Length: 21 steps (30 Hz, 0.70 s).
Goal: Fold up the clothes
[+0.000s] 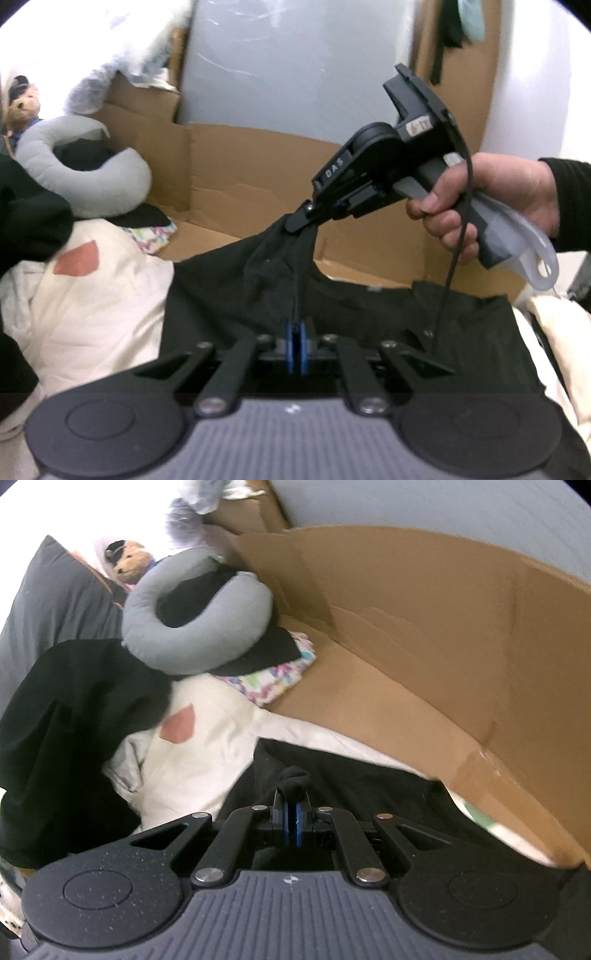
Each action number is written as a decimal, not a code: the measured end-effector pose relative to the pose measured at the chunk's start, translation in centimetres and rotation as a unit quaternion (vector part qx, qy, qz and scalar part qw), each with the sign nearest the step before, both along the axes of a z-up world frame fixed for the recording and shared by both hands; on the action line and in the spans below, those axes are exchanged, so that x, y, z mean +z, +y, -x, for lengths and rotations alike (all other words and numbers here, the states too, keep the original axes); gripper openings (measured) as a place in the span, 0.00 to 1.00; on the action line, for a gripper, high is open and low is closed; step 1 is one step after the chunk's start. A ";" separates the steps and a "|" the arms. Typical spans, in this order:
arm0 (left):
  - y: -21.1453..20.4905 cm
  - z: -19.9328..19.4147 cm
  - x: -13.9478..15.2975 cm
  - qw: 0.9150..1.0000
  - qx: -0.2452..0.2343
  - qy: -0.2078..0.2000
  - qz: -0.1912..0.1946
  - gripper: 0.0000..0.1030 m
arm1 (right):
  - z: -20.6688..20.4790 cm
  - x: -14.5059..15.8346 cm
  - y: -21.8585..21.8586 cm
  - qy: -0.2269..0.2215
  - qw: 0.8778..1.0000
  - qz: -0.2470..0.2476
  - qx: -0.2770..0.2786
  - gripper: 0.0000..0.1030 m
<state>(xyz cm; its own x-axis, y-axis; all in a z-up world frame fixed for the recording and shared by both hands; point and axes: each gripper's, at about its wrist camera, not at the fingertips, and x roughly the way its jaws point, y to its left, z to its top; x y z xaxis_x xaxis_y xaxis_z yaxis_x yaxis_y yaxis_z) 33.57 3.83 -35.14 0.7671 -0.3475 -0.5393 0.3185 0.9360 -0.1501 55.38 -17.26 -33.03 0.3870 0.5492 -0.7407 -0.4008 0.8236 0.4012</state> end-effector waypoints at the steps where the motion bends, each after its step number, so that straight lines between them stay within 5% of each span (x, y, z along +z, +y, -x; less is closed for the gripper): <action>1: -0.1 0.0 -0.3 1.000 -0.006 0.004 0.000 0.04 | 0.3 -0.4 -0.4 0.002 1.000 -0.001 -0.006 0.02; 15: -1.3 1.0 -3.1 0.995 -0.089 0.032 -0.041 0.04 | 3.1 -3.0 -4.3 0.017 0.996 -0.024 -0.082 0.02; 21: -0.1 0.2 -5.2 0.993 -0.078 0.063 -0.070 0.07 | 3.4 -6.1 -5.3 0.039 0.994 -0.004 -0.104 0.10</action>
